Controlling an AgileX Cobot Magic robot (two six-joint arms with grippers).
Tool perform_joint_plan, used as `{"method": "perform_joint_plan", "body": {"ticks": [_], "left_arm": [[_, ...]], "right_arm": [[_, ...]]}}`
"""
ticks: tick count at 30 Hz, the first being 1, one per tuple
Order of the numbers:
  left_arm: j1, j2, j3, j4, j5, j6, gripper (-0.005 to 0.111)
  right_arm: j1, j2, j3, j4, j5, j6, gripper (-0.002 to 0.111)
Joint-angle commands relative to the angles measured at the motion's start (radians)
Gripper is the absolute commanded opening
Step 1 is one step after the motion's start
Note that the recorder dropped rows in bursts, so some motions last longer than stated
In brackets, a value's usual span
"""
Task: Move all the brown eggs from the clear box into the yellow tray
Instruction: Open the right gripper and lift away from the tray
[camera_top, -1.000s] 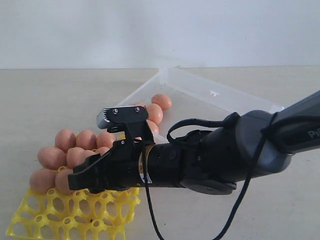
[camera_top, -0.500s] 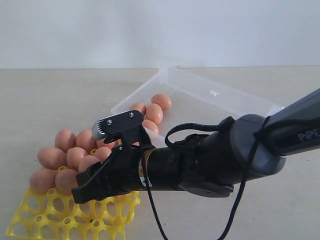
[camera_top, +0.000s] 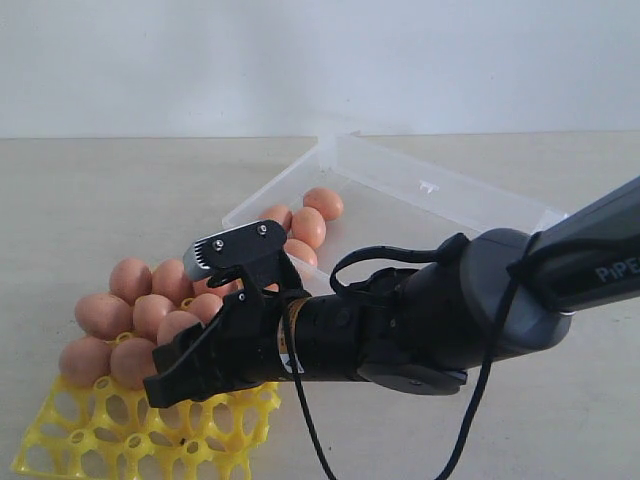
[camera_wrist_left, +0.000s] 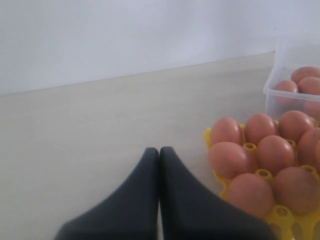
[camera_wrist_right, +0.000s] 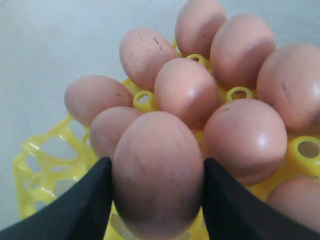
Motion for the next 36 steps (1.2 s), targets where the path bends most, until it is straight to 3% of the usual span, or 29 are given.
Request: {"method": "perform_joint_plan", "body": {"ticks": [1,17,23,36], "left_arm": [[-0.009,-0.002,0.003,0.001,-0.006,0.005,-0.004],[-0.009,-0.002,0.003,0.001,-0.006,0.005,-0.004],[-0.009,-0.002,0.003,0.001,-0.006,0.005,-0.004],[-0.009,-0.002,0.003,0.001,-0.006,0.005,-0.004]], "right_arm": [[-0.002,-0.004,-0.004,0.0,-0.012,-0.006,0.037],[0.014,-0.004,-0.004,-0.062,-0.013,-0.01,0.037],[0.014,-0.004,-0.004,-0.075,-0.013,-0.01,0.062],[0.014,-0.022,-0.004,-0.074,-0.011,-0.01,0.062]]}}
